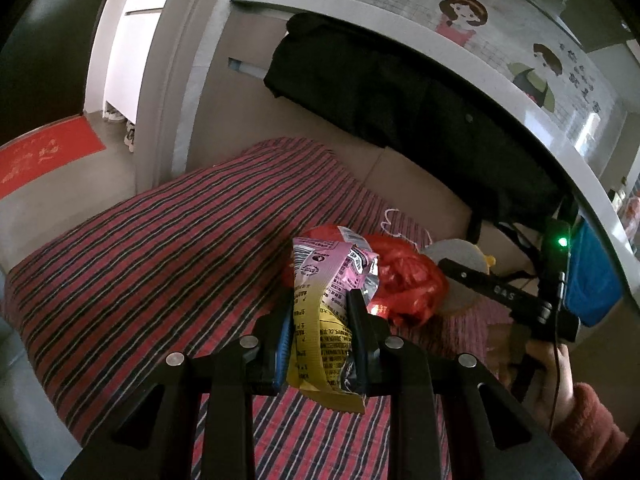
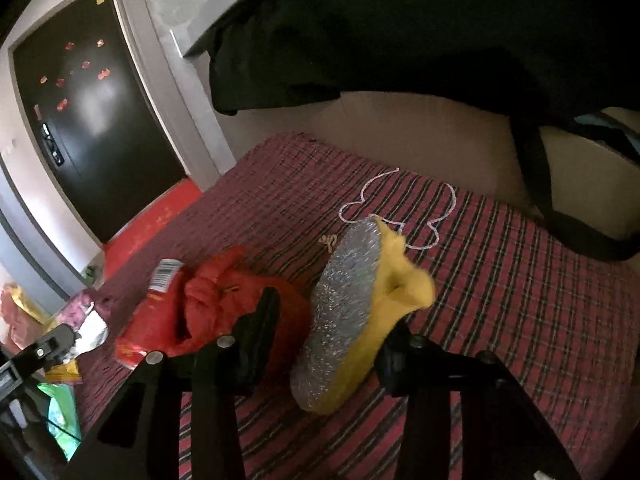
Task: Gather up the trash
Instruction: 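Grasp the round glittery coaster with the right tool while the left tool holds the wrapper, then carry the wrapper and coaster with both tools over the wastebasket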
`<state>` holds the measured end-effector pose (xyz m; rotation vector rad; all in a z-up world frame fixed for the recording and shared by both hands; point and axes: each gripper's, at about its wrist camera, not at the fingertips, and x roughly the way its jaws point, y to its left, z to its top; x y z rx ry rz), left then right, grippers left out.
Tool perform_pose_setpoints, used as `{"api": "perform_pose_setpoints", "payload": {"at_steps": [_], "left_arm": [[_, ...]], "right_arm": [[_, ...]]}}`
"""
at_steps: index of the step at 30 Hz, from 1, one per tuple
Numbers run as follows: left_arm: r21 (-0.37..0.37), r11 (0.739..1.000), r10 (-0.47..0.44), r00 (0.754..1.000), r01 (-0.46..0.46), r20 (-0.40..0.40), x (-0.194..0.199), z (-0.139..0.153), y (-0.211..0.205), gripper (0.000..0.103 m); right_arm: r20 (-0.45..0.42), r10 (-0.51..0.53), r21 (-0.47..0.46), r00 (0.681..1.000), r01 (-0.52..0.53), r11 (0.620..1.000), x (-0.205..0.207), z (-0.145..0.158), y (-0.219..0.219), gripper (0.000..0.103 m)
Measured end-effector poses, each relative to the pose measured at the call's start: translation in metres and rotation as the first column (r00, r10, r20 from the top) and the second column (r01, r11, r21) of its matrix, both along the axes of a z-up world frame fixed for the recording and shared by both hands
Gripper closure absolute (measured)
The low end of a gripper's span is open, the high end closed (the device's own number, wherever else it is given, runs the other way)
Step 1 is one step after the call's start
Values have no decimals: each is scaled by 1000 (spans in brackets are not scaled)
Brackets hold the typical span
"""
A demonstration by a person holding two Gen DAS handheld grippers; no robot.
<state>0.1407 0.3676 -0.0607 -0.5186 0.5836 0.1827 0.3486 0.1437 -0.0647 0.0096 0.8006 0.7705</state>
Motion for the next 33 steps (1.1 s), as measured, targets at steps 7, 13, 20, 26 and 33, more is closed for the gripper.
{"api": "perform_pose_setpoints", "payload": {"at_steps": [7,13,20,26,33], "left_arm": [[12,1000,-25,1000,25,-5,8,1,-12,77],[28,997,-77,997,76,16,14,13,-39,77],[76,986,-150,987,146,52,15,34,-83,77],[170,969,-197,974,177,109,16,56,-129,77],[286,932,-276,947,222,165,37,86,-199,77]], "right_arm": [[-1,69,17,998,-69,997,-8,3,-4,88],[193,108,-99,975,-90,991,-55,39,-25,90],[251,74,-101,965,-50,994,-81,63,-71,90],[282,8,-58,960,8,998,-96,74,-123,90],[321,-73,1,944,77,997,-107,89,-183,90]]}}
